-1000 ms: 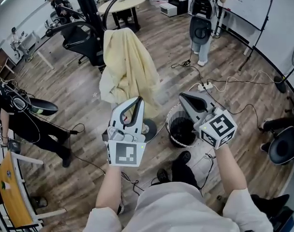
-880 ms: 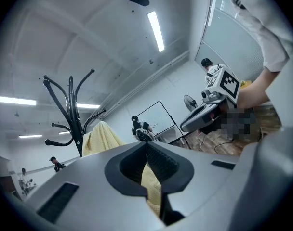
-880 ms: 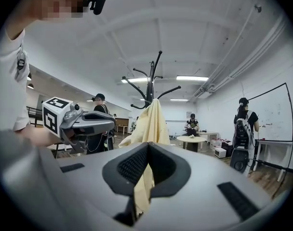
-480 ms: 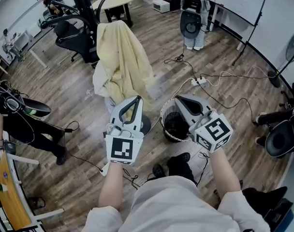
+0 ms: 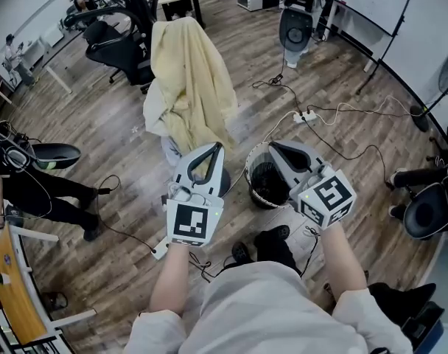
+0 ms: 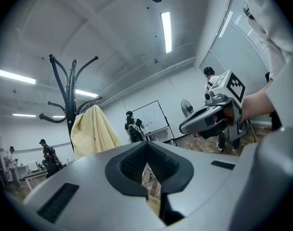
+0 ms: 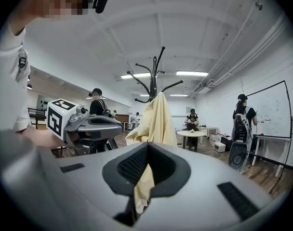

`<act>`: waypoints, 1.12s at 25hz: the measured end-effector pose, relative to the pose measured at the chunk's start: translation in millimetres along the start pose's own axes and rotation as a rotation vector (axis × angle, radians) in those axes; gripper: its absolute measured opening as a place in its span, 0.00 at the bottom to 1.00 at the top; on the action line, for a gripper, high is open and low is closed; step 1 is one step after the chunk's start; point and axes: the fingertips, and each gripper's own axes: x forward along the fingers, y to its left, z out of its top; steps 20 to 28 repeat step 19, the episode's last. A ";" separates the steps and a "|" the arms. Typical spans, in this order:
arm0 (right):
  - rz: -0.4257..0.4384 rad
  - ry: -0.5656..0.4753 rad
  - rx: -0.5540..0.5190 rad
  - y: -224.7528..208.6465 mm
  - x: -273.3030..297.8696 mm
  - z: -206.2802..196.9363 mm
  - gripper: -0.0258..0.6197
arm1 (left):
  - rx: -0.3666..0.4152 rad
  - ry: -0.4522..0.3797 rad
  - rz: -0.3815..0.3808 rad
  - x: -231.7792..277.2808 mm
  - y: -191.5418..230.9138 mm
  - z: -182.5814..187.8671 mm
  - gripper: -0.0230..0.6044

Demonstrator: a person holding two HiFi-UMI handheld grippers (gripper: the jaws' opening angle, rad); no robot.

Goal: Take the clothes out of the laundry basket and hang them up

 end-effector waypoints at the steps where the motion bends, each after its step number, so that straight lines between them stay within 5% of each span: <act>1: -0.003 0.001 0.003 0.0 0.2 0.3 0.05 | -0.002 0.001 -0.001 -0.1 -0.3 -0.6 0.07; 28: -0.019 0.010 0.007 -2.4 9.2 -3.1 0.05 | 0.006 0.020 -0.014 1.8 6.4 -11.5 0.07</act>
